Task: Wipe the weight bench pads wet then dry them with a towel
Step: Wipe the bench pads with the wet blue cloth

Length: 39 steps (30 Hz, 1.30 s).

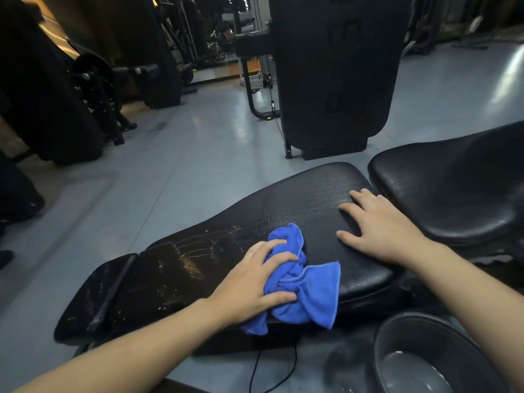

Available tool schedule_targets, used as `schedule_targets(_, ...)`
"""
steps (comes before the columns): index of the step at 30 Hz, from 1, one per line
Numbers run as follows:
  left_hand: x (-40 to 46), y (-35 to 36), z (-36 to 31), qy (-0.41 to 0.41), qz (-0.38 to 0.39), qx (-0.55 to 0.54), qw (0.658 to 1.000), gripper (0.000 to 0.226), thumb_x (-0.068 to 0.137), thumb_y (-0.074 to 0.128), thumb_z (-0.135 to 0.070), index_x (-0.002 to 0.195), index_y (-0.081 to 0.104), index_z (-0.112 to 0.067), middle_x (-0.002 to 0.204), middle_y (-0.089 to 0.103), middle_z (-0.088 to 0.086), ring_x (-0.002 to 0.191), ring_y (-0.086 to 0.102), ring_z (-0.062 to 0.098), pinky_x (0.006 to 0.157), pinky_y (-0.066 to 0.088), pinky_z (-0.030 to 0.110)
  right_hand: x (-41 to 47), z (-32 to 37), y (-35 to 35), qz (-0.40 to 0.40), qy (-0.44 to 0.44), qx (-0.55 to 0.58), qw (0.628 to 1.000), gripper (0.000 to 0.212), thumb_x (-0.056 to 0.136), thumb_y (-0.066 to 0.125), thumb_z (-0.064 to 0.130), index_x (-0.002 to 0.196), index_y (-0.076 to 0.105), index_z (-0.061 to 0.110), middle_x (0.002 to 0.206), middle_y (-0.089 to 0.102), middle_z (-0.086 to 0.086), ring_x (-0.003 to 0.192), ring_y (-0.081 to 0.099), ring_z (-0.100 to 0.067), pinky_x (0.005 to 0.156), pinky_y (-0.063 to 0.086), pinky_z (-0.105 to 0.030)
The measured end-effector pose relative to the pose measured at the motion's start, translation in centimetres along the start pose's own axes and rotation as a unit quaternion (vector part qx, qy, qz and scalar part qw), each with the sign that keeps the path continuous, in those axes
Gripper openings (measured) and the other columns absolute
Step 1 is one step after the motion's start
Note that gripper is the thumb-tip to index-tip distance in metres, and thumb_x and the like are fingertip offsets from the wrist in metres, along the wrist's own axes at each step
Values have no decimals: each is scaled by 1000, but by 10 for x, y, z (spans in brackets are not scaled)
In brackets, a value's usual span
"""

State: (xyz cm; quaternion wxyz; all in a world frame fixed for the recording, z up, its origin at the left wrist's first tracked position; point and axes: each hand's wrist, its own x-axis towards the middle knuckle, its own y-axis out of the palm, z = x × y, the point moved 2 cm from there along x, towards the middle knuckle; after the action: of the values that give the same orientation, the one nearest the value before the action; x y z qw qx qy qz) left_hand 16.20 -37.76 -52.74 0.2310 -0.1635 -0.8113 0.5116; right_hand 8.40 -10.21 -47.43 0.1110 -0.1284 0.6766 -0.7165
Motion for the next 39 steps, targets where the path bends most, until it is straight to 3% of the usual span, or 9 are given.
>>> schedule_targets(3,13,-1,8,-35,-7,-12,999,69,81,63,-71,142,42,-45,154,23,-20,145,18,3,111,29,24,-2,7,0,9,-5,-17,1000,84,84,26,78,154,28,31,166,14,-9,154,4,-28,124,7,-43)
schedule_targets(7,39,-3,30,-76,-15,-9,997,67,80,65,-66,140,43,-46,155,21,-21,144,20,6,106,31,27,-4,10,-1,8,-8,-38,999,101,67,2,81,153,27,34,166,14,-6,153,5,-28,123,8,-45)
schedule_targets(12,82,-10,76,-127,-28,-11,991,60,84,65,-63,138,43,-48,154,25,-20,143,26,12,108,37,38,-1,10,1,1,-8,-55,998,101,68,-1,80,154,27,34,165,17,-5,153,6,-28,123,9,-45)
schedule_targets(23,146,-15,141,-198,-57,-37,978,54,92,61,-54,142,45,-39,154,31,-8,142,28,21,112,33,42,3,6,10,-34,-12,-70,997,86,80,17,77,143,47,28,154,40,-8,147,25,-31,119,23,-48)
schedule_targets(30,120,-15,126,-201,-45,-4,979,53,93,55,-58,141,42,-42,153,31,-10,144,26,16,107,40,44,0,10,5,-25,-5,-60,998,88,77,10,77,147,38,32,160,30,-6,151,17,-29,122,15,-47)
schedule_targets(36,44,-11,96,-171,-46,-6,984,67,82,47,-73,139,46,-38,149,36,-11,143,27,15,112,37,41,-4,15,1,-10,-7,-82,997,94,74,2,76,148,36,30,160,29,-7,150,18,-31,119,18,-47)
schedule_targets(39,5,-7,79,-164,-51,-10,985,64,83,47,-71,138,46,-38,149,34,-13,143,26,12,112,37,39,-5,19,-2,10,1,-73,997,93,74,3,77,150,32,32,162,23,-8,151,12,-31,120,13,-49)
